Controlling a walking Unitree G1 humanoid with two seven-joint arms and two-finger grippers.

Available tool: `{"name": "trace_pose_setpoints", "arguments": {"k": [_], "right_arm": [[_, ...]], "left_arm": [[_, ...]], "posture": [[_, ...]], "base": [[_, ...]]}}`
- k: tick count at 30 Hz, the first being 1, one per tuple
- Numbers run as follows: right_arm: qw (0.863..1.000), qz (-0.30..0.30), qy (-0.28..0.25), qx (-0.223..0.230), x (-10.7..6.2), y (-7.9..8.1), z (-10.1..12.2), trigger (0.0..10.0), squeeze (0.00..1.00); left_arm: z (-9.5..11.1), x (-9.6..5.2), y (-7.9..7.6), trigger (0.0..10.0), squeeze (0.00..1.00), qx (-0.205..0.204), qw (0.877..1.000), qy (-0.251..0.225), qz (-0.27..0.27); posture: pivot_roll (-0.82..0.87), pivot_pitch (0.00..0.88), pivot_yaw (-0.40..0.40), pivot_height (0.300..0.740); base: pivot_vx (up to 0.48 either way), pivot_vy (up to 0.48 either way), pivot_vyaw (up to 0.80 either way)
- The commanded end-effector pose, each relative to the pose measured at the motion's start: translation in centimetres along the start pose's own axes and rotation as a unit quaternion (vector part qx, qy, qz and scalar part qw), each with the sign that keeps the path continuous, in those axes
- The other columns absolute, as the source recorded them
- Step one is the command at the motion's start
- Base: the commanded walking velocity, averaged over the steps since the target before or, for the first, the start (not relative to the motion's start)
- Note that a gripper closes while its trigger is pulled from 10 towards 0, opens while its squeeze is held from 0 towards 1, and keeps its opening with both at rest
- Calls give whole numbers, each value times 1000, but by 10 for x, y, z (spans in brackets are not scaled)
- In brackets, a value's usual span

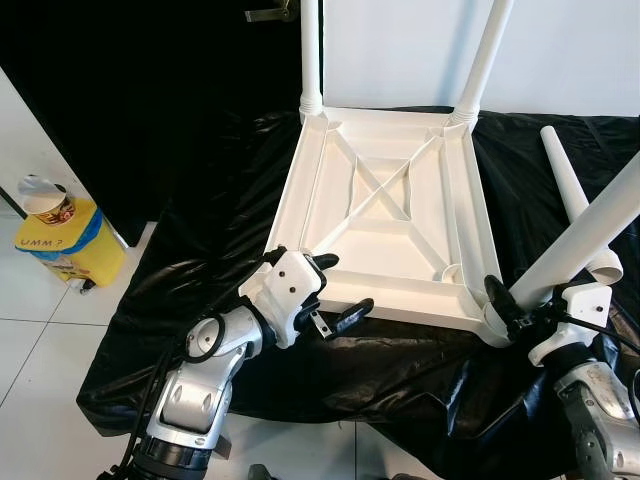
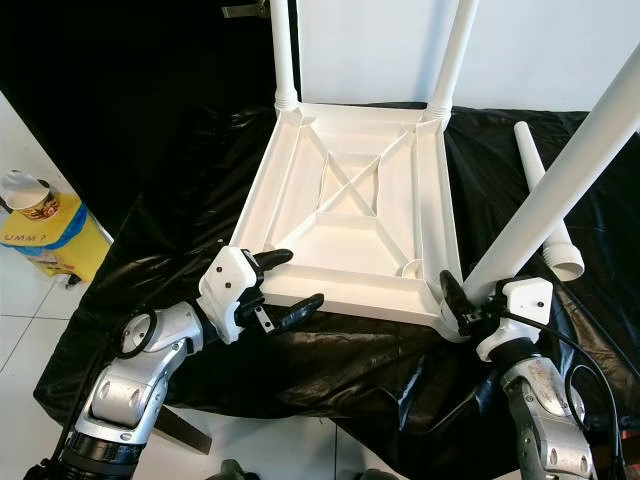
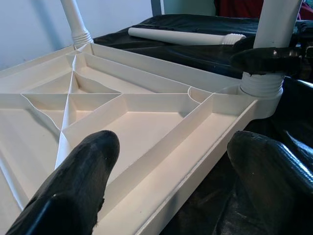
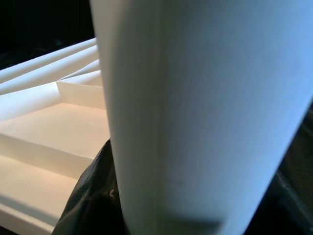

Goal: Building children table

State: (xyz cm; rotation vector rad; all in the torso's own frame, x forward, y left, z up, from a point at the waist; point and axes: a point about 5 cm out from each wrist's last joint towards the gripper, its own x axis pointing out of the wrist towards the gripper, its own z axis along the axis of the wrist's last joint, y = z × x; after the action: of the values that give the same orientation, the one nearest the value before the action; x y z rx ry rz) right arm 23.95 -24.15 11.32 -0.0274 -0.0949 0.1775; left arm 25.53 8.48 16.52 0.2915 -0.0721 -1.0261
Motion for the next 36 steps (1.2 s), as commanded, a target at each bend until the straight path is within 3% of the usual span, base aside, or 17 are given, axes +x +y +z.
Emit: {"name": "trace_pose_setpoints", "arguments": {"k": [1,9,13,17,21,28,36], "right_arm": [[999,-11,46,17,-6,6,-18,10000,0],[991,-120,54,27,-2,24,-20,10000,0],[989,-132,56,34,-2,27,-20,10000,0],[972,-225,44,50,-1,34,-15,10000,0],[960,-273,38,51,-2,36,-12,10000,0],[955,-287,43,56,-1,39,-10,10000,0],[960,-275,28,38,2,41,-4,10000,0]], "left_arm": [[0,0,2,10000,0,3,999,-3,34],[0,-1,0,10000,0,3,999,-2,35],[-1,-1,0,10000,0,3,999,-2,35],[0,-2,2,10000,0,6,999,-1,36],[1,-2,3,10000,0,8,999,-2,37],[2,-1,4,10000,0,10,999,-4,40],[2,-1,4,10000,0,11,999,-4,43]], "posture": [[-67,63,9,740],[-57,59,3,740],[-57,59,3,740],[-50,49,3,740],[-48,48,2,740],[-42,51,0,740],[-41,55,-4,740]], "base": [[0,0,0],[0,0,0],[0,0,0],[0,0,0],[0,0,0],[0,0,0],[0,0,0]]}}
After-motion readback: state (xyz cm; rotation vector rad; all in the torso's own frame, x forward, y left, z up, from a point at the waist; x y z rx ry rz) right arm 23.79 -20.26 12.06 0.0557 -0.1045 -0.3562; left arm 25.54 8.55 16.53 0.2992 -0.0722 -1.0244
